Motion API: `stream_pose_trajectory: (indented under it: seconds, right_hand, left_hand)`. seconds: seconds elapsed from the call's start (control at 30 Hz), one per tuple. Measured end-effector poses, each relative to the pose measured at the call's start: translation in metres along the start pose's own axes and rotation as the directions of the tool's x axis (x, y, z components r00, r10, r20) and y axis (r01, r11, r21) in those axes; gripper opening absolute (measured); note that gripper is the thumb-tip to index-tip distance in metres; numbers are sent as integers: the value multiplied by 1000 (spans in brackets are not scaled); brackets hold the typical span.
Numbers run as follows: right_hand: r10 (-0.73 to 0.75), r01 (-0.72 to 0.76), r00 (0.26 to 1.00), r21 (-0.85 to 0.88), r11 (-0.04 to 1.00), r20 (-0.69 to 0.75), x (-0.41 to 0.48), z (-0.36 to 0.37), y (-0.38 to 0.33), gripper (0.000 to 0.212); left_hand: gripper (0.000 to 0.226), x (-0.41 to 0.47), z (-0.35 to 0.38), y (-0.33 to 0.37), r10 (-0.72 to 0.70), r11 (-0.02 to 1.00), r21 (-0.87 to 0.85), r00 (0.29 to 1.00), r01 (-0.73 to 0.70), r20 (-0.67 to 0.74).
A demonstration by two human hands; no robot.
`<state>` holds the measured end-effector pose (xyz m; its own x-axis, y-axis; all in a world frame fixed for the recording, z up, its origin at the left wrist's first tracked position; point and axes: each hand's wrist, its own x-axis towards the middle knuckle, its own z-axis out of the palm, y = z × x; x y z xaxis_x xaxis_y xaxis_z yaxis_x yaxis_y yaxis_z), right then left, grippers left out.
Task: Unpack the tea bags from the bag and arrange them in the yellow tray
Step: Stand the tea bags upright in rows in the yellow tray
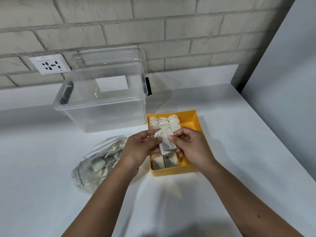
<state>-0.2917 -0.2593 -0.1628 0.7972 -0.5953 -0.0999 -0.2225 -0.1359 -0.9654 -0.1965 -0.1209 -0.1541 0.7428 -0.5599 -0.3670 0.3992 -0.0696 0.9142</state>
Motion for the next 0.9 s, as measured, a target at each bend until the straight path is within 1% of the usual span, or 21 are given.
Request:
stream_pose_trajectory:
  seconds: [0.07,0.17,0.27,0.37,0.43,0.53,0.6,0.7,0.77,0.83,0.9]
  right_hand:
    - [-19,19,1000,-30,999,-15,1,-3,1,11]
    - [-39,36,999,-72,997,-38,5,-9,3,10]
    - [-66,47,994,-197,979,-90,12,-17,11,8]
    - [-73,41,995,-396,917,-65,16,-23,22,7]
    - [-56,31,998,-484,874,-37,18,-22,30,8]
    - [6,-12,1000,-558,830,-13,26,-16,37,7]
    - [21,-30,1000,-612,790,-23,32,-13,40,7]
    - [51,-68,998,-647,760,-45,41,-12,39,9]
    - [48,-71,997,-680,730,-52,46,-9,38,14]
    - [19,-57,998,-733,678,-59,50,-6,33,19]
    - [8,-59,997,-753,656,-70,53,-3,31,22]
  left_hand:
    - [28,1,1,-3,9,1000,16,1000,-9,-10]
    - [24,2,3,-4,18,1000,-19,1000,-19,-22]
    - [22,4,2,-6,43,999,23,998,-42,-46]
    - [21,4,0,-11,53,995,86,997,-48,-49]
    - [21,4,-1,-14,50,994,97,998,-45,-44]
    - [22,4,-3,-16,54,994,96,998,-50,-40]
    - [22,4,-4,-16,57,994,92,998,-53,-39]
    - [22,4,-5,-15,52,996,75,998,-49,-33]
    - [22,5,-5,-15,46,996,71,998,-44,-31]
    - [23,5,-6,-16,47,996,72,998,-44,-35]
    - [23,7,-7,-16,49,996,73,998,-46,-40]
